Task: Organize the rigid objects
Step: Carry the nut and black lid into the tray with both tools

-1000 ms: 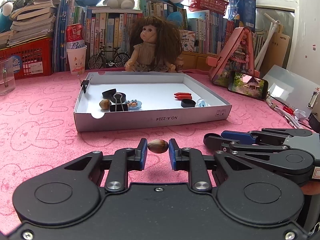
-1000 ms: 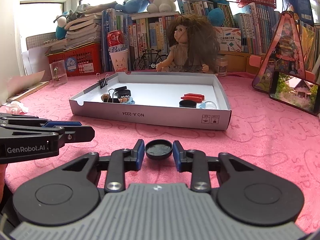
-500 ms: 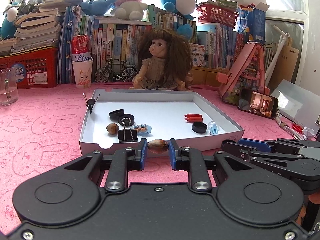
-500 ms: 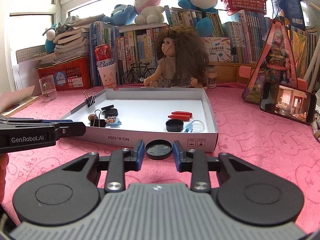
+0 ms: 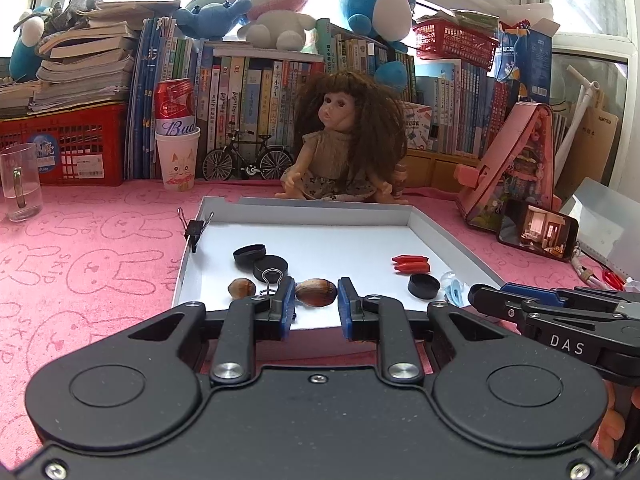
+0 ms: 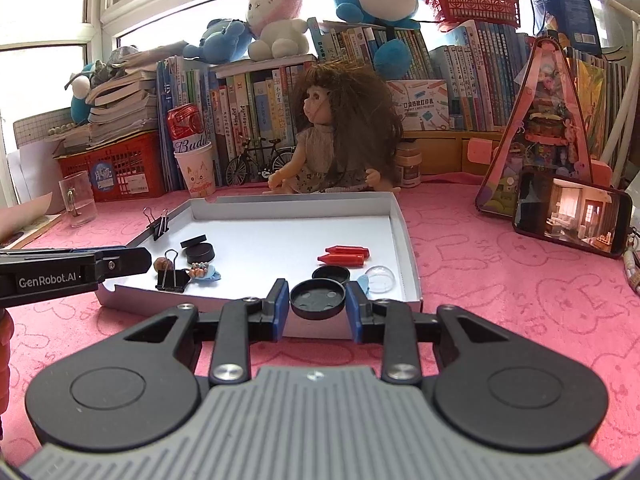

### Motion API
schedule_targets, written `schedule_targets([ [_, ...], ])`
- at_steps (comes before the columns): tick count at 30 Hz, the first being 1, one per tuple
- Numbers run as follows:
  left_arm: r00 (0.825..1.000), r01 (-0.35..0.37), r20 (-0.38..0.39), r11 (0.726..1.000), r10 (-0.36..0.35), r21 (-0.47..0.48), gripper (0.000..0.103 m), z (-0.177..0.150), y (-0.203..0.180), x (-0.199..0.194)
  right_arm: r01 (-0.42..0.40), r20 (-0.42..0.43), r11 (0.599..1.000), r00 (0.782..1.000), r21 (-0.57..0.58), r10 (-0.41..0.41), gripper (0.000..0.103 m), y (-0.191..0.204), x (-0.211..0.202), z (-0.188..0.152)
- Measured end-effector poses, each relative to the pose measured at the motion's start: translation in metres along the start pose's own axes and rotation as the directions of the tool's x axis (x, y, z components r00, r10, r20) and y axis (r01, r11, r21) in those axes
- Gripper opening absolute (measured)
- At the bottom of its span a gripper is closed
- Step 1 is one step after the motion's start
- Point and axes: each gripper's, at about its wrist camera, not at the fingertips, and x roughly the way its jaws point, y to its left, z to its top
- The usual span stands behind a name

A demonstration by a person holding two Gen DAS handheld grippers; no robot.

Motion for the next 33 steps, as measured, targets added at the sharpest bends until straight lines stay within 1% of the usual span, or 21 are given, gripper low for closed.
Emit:
schedule_targets([
  [18, 1.0, -0.021, -0.002, 0.998, 0.021, -0.053, 0.021, 0.021, 0.015, 0.037, 0.021, 0.002, 1.0, 1.0, 0.016, -0.021, 0.036, -0.006, 0.028, 0.016],
  [23, 0.999, -0.04, -0.002, 0.999, 0.04, -0.028, 0.021, 0.037, 0.023, 0.053, 0.024, -0.002, 1.0, 1.0, 0.003, -0.024, 0.036, -0.008, 0.042, 0.025],
  [28, 0.998, -0.053, -0.036, 0.998, 0.051, -0.047, 0.021, 0.067, 0.043, 0.08, 0.009, -0.034, 1.0, 0.999, 0.03, -0.008, 0.036, -0.023, 0.066, 0.047],
  [31, 0.996, -0.064, -0.065, 0.996, 0.06, -0.065, 0.021, 0.075, 0.049, 0.099, 0.009, -0.062, 0.997, 0.998, 0.073, -0.004, 0.036, -0.032, 0.084, 0.057],
  [33, 0.994, -0.076, -0.087, 0.995, 0.07, -0.06, 0.021, 0.078, 0.05, 0.114, -0.003, -0.089, 0.995, 0.996, 0.099, 0.011, 0.036, -0.037, 0.098, 0.062],
])
